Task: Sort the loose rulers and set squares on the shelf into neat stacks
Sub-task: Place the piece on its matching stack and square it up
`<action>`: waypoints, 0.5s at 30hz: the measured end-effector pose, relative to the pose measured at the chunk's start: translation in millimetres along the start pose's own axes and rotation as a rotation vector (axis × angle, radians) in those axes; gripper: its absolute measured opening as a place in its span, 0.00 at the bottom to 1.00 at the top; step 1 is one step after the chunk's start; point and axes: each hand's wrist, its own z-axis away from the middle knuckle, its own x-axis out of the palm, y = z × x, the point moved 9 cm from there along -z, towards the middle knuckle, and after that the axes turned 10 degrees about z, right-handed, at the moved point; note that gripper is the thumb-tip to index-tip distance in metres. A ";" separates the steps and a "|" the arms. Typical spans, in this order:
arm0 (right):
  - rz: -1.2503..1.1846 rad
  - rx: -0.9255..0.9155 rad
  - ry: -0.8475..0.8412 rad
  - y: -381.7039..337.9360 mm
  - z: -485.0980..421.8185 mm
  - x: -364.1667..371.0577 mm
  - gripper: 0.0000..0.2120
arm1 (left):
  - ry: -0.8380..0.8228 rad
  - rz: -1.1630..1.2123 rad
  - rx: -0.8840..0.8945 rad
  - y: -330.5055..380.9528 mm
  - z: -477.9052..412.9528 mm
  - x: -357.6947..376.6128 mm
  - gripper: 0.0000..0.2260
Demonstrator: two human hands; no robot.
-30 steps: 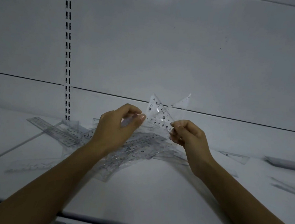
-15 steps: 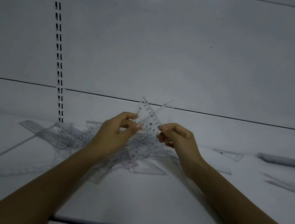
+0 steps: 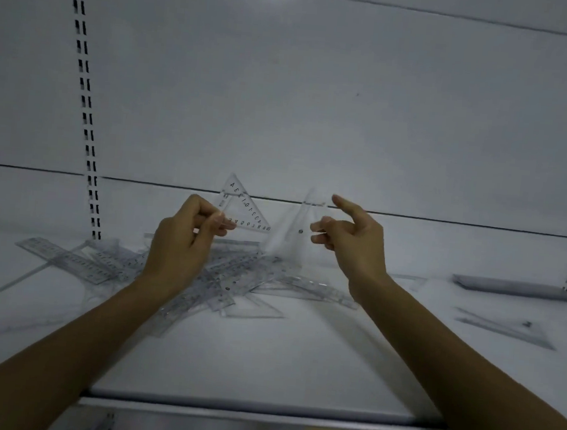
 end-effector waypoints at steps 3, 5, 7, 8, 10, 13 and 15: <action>0.149 -0.115 0.002 -11.5 -5.8 -36.6 0.08 | -0.032 -0.029 0.017 17.1 -6.7 18.1 0.05; 0.207 -0.147 0.004 -12.7 -11.6 -64.9 0.06 | -0.054 -0.033 0.014 29.4 -13.4 38.0 0.04; 0.292 -0.166 -0.010 -10.1 -18.6 -93.5 0.08 | -0.070 -0.040 0.019 42.4 -18.9 64.4 0.04; 0.347 -0.183 -0.017 -7.7 -21.9 -108.0 0.08 | -0.072 -0.040 0.017 47.2 -20.5 79.4 0.05; 0.511 -0.231 0.000 -1.1 -26.8 -138.5 0.06 | -0.052 -0.014 -0.015 52.8 -20.5 111.1 0.05; 0.831 -0.299 0.050 13.9 -32.7 -178.0 0.07 | 0.016 0.040 -0.102 51.6 -16.6 160.5 0.07; 0.987 -0.347 0.044 26.1 -37.5 -194.6 0.08 | 0.039 0.045 -0.163 50.3 -13.6 196.0 0.07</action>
